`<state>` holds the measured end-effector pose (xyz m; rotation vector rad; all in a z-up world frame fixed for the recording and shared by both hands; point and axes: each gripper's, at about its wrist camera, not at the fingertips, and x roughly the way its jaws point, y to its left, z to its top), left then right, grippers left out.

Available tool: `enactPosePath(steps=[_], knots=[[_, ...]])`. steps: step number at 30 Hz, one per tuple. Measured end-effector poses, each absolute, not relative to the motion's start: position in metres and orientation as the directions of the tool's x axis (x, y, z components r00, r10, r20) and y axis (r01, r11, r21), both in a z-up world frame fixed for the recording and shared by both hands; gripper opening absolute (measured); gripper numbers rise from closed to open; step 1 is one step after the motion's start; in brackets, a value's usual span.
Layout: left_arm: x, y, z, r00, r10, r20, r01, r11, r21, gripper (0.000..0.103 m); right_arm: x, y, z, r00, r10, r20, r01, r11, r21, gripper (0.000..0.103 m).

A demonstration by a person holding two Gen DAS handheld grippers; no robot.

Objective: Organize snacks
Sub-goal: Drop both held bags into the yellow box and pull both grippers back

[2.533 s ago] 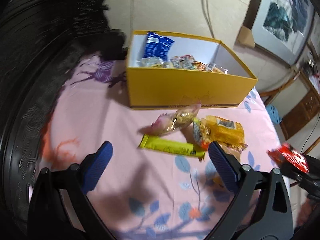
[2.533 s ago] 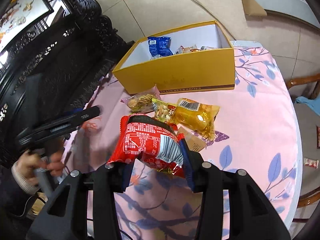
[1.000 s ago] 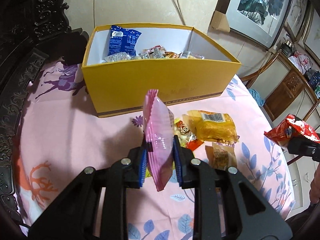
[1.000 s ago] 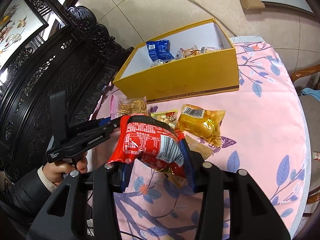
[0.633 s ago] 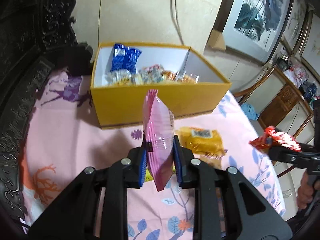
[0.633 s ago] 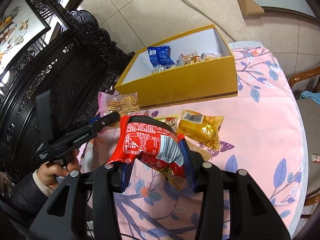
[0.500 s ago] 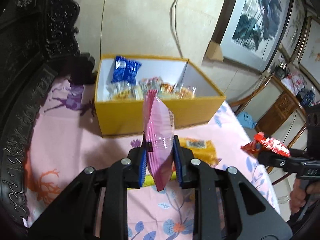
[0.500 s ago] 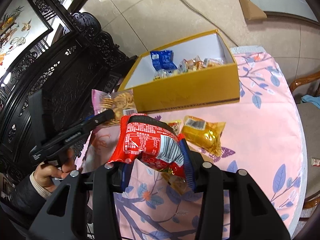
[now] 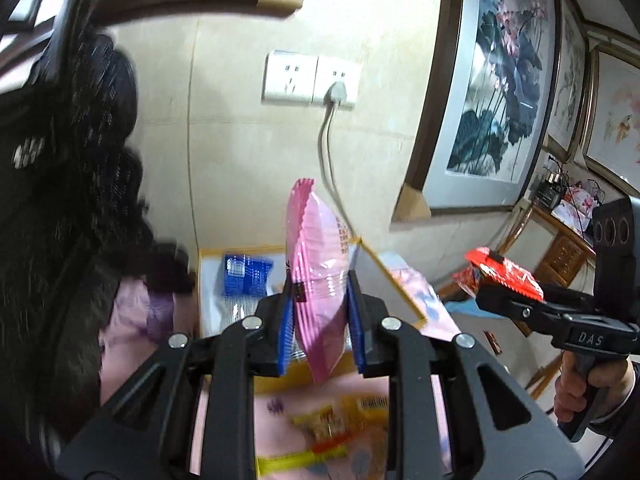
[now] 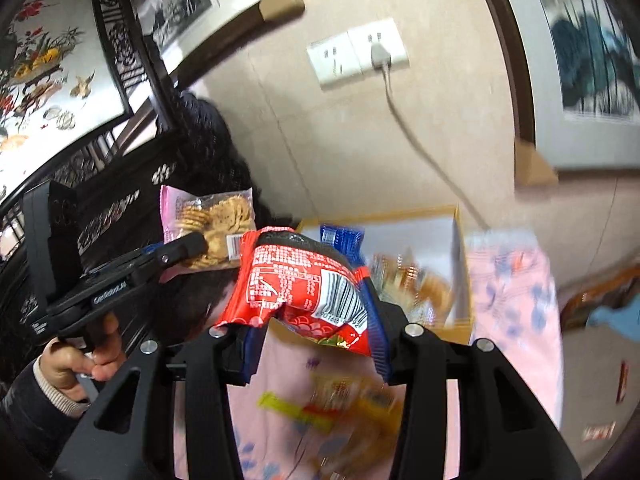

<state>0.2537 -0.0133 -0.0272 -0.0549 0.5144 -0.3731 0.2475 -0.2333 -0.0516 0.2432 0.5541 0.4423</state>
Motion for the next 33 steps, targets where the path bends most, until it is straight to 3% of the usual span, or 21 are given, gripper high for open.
enactPosePath(steps=[3, 4, 5, 6, 7, 11, 16, 24, 33], knots=[[0.283, -0.023, -0.012, 0.828, -0.337, -0.449, 0.318, 0.941, -0.119, 0.024, 0.281, -0.233, -0.036, 0.786, 0.454, -0.420, -0.348, 0.886, 0.307, 0.045], [0.297, -0.026, -0.011, 0.829, -0.319, -0.460, 0.297, 0.947, -0.122, 0.031, 0.299, -0.230, -0.035, 0.785, 0.451, -0.426, -0.352, 0.889, 0.293, 0.050], [0.306, -0.026, -0.012, 0.830, -0.297, -0.472, 0.270, 0.955, -0.125, 0.068, 0.312, -0.227, -0.035, 0.782, 0.420, -0.460, -0.331, 0.906, 0.265, 0.068], [0.315, -0.026, -0.015, 0.835, -0.232, -0.498, 0.194, 0.973, -0.128, 0.084, 0.319, -0.224, -0.035, 0.785, 0.381, -0.489, -0.300, 0.924, 0.238, 0.073], [0.317, -0.025, -0.014, 0.838, -0.205, -0.505, 0.159, 0.978, -0.133, 0.086, 0.323, -0.223, -0.033, 0.784, 0.354, -0.510, -0.280, 0.935, 0.218, 0.073], [0.278, -0.020, -0.003, 0.871, -0.238, -0.429, 0.196, 0.970, -0.140, 0.087, 0.286, -0.238, -0.020, 0.820, 0.397, -0.412, -0.321, 0.915, 0.243, 0.073], [0.244, -0.017, -0.014, 0.849, -0.245, -0.469, 0.190, 0.968, -0.162, 0.089, 0.259, -0.244, -0.038, 0.788, 0.423, -0.447, -0.317, 0.901, 0.294, 0.073], [0.191, 0.004, -0.056, 0.789, -0.227, -0.571, 0.106, 0.965, -0.238, 0.093, 0.205, -0.232, -0.105, 0.702, 0.386, -0.598, -0.262, 0.921, 0.287, 0.073], [0.126, 0.028, -0.107, 0.706, -0.211, -0.676, 0.039, 0.965, -0.261, 0.093, 0.164, -0.213, -0.198, 0.563, 0.334, -0.756, -0.075, 0.932, 0.356, 0.073]])
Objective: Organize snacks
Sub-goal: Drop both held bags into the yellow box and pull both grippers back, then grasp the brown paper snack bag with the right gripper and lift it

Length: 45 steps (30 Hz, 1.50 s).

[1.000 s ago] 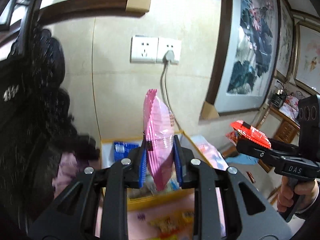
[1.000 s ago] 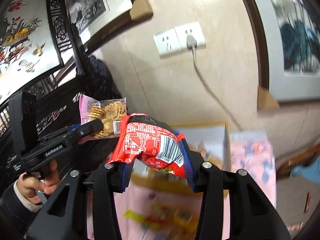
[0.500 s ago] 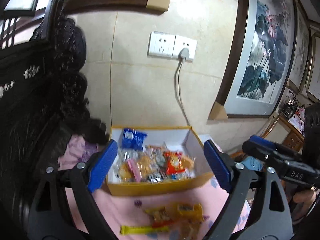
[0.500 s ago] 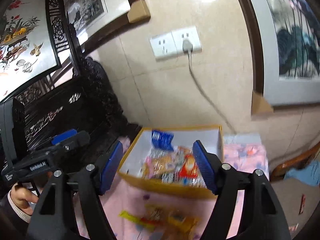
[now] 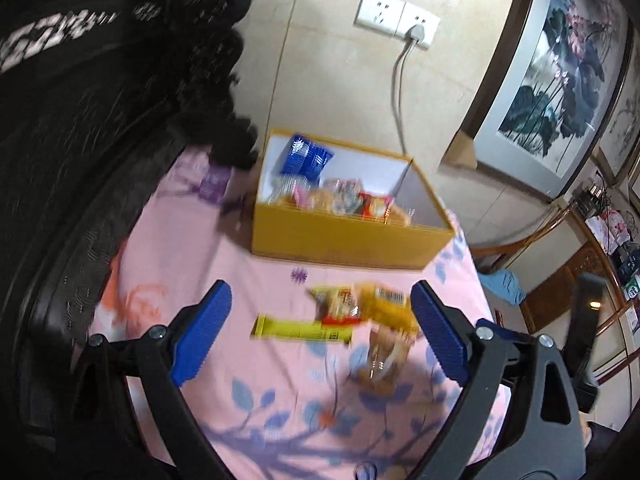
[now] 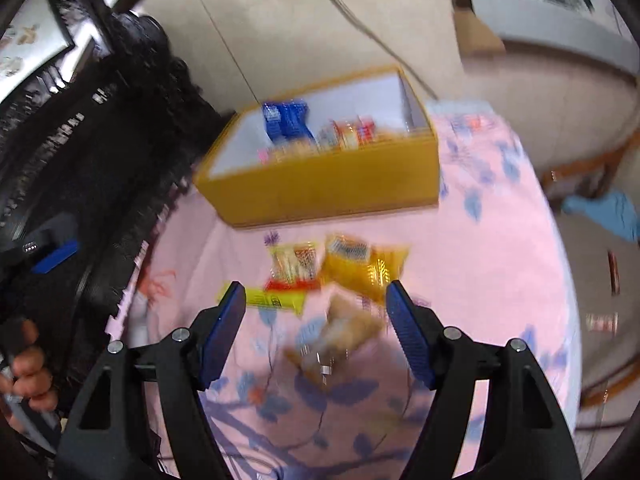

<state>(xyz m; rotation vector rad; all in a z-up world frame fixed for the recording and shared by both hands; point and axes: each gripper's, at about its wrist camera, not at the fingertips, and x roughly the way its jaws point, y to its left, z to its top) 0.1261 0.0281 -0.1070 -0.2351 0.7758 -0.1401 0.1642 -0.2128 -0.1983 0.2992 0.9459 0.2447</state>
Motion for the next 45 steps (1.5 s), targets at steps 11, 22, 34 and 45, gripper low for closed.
enactPosePath(steps=[11, 22, 34, 45], knots=[[0.065, 0.049, -0.114, 0.696, -0.199, -0.690, -0.013, 0.957, -0.289, 0.094, 0.188, -0.178, -0.304, 0.348, 0.141, -0.927, 0.186, 0.958, 0.216, 0.073], [0.033, 0.075, -0.115, 0.691, -0.179, -0.700, -0.085, 0.942, -0.325, 0.094, 0.194, -0.171, -0.305, 0.368, 0.161, -0.916, 0.334, 0.896, 0.292, 0.073], [0.023, 0.078, -0.112, 0.689, -0.178, -0.703, -0.085, 0.943, -0.322, 0.094, 0.213, -0.147, -0.309, 0.338, 0.011, -0.941, 0.363, 0.921, 0.142, 0.073], [0.050, 0.071, -0.123, 0.668, -0.188, -0.720, -0.056, 0.952, -0.301, 0.094, 0.179, -0.171, -0.301, 0.372, 0.056, -0.926, 0.134, 0.985, 0.113, 0.038]])
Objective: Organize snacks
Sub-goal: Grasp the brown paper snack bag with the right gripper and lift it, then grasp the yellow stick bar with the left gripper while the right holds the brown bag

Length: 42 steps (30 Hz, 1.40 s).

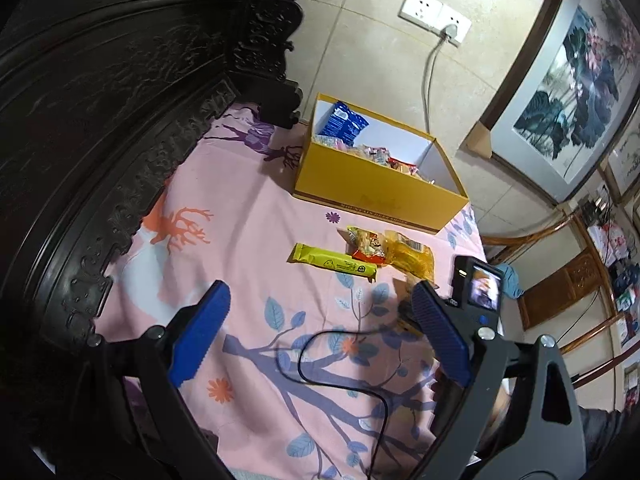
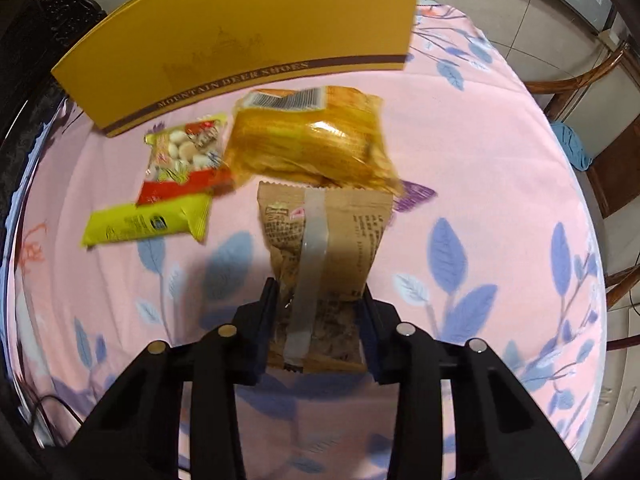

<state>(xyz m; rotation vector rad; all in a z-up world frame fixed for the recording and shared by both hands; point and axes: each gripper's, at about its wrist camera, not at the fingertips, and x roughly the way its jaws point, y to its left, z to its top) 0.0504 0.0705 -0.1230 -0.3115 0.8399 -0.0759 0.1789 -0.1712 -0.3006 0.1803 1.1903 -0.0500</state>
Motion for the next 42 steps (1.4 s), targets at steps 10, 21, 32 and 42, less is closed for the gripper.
enactPosePath(steps=[10, 21, 32, 42], knots=[[0.135, 0.017, -0.172, 0.619, -0.201, -0.759, 0.163, 0.979, -0.126, 0.094, 0.128, -0.223, -0.296, 0.368, 0.231, -0.901, 0.018, 0.967, 0.255, 0.038], [0.223, -0.021, -0.266, 0.448, -0.221, -0.866, 0.388, 0.921, -0.035, 0.094, 0.128, -0.239, -0.300, 0.368, 0.289, -0.884, 0.024, 0.947, 0.319, 0.039], [0.245, -0.027, -0.313, 0.315, -0.218, -0.924, 0.485, 0.874, -0.041, 0.094, 0.125, -0.248, -0.306, 0.369, 0.308, -0.877, 0.056, 0.934, 0.352, 0.040], [0.197, -0.031, -0.307, 0.358, -0.242, -0.902, 0.395, 0.914, -0.088, 0.067, 0.129, -0.249, -0.307, 0.375, 0.293, -0.879, 0.063, 0.938, 0.340, 0.040]])
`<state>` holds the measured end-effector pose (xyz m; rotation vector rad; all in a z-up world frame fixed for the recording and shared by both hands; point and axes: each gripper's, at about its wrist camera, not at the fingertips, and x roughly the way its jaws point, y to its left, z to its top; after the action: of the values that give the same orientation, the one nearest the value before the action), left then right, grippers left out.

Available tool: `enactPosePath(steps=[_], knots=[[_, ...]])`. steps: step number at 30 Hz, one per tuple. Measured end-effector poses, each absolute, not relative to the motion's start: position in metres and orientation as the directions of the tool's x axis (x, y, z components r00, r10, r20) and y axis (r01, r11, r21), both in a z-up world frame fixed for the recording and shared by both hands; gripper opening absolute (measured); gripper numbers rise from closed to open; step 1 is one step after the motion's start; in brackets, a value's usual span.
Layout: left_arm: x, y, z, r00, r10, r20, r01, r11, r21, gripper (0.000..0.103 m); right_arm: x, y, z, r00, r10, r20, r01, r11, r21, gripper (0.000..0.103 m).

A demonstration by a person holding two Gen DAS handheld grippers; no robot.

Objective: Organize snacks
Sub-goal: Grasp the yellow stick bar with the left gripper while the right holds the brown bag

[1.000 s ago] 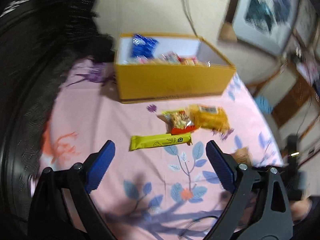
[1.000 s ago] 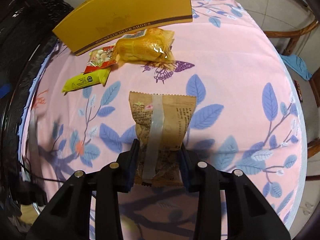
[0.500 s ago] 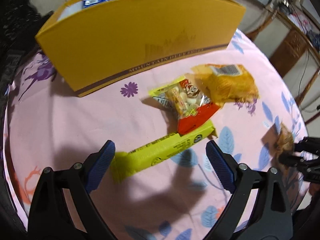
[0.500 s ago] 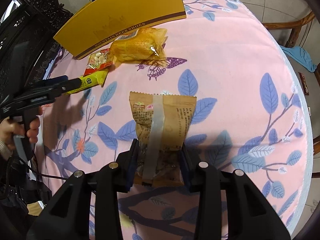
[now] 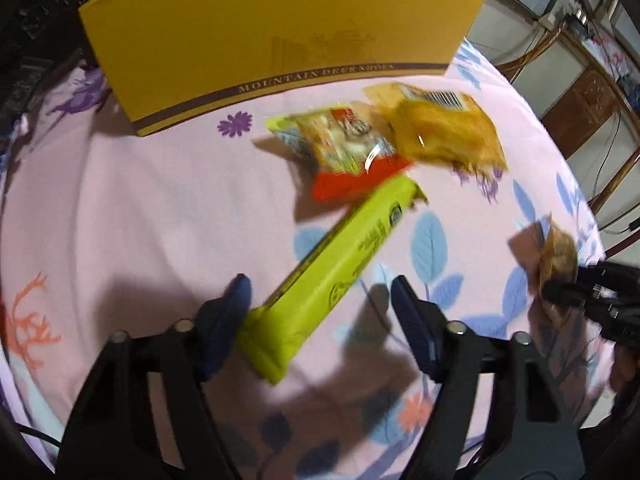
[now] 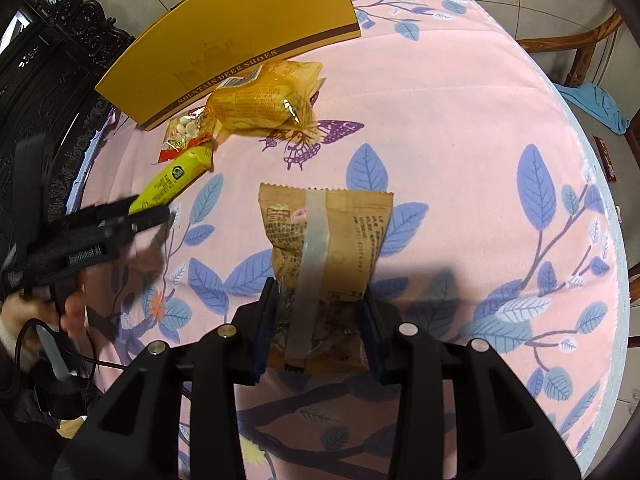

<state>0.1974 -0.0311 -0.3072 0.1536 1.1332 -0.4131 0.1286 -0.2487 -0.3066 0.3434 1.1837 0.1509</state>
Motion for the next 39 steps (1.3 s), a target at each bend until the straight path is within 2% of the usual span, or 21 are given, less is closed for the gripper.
enactPosePath(steps=[2, 3, 4, 5, 9, 12, 17, 25, 33, 39], knots=[[0.189, -0.033, -0.307, 0.373, -0.222, -0.901, 0.398, 0.915, -0.060, 0.051, 0.129, -0.248, -0.307, 0.373, 0.290, -0.881, 0.063, 0.940, 0.336, 0.040], [0.186, -0.033, -0.305, 0.374, -0.219, -0.901, 0.394, 0.917, -0.059, 0.047, 0.129, -0.248, -0.306, 0.371, 0.289, -0.883, 0.061, 0.941, 0.333, 0.040], [0.186, -0.031, -0.304, 0.370, -0.228, -0.901, 0.392, 0.917, -0.071, 0.037, 0.130, -0.248, -0.306, 0.368, 0.287, -0.885, 0.059, 0.942, 0.330, 0.040], [0.184, -0.031, -0.303, 0.361, -0.246, -0.900, 0.392, 0.915, -0.093, 0.034, 0.131, -0.247, -0.306, 0.366, 0.287, -0.885, 0.059, 0.942, 0.330, 0.040], [0.183, -0.044, -0.304, 0.347, -0.250, -0.904, 0.438, 0.895, -0.080, 0.033, 0.134, -0.248, -0.306, 0.360, 0.291, -0.886, 0.057, 0.941, 0.333, 0.040], [0.188, -0.054, -0.305, 0.339, -0.256, -0.905, 0.445, 0.892, -0.086, 0.040, 0.136, -0.248, -0.306, 0.358, 0.293, -0.887, 0.055, 0.941, 0.333, 0.040], [0.190, -0.069, -0.307, 0.366, -0.203, -0.908, 0.457, 0.890, -0.015, 0.040, 0.138, -0.248, -0.307, 0.357, 0.294, -0.887, 0.044, 0.943, 0.331, 0.040], [0.190, -0.069, -0.305, 0.377, -0.176, -0.909, 0.413, 0.911, -0.006, 0.026, 0.139, -0.244, -0.306, 0.350, 0.270, -0.897, 0.018, 0.955, 0.295, 0.036], [0.182, -0.070, -0.298, 0.384, -0.172, -0.907, 0.392, 0.920, -0.008, 0.022, 0.137, -0.248, -0.300, 0.367, 0.262, -0.893, 0.018, 0.957, 0.288, 0.033], [0.168, -0.061, -0.272, 0.436, -0.205, -0.876, 0.365, 0.930, -0.036, 0.022, 0.131, -0.251, -0.283, 0.403, 0.273, -0.874, 0.013, 0.953, 0.303, 0.033]])
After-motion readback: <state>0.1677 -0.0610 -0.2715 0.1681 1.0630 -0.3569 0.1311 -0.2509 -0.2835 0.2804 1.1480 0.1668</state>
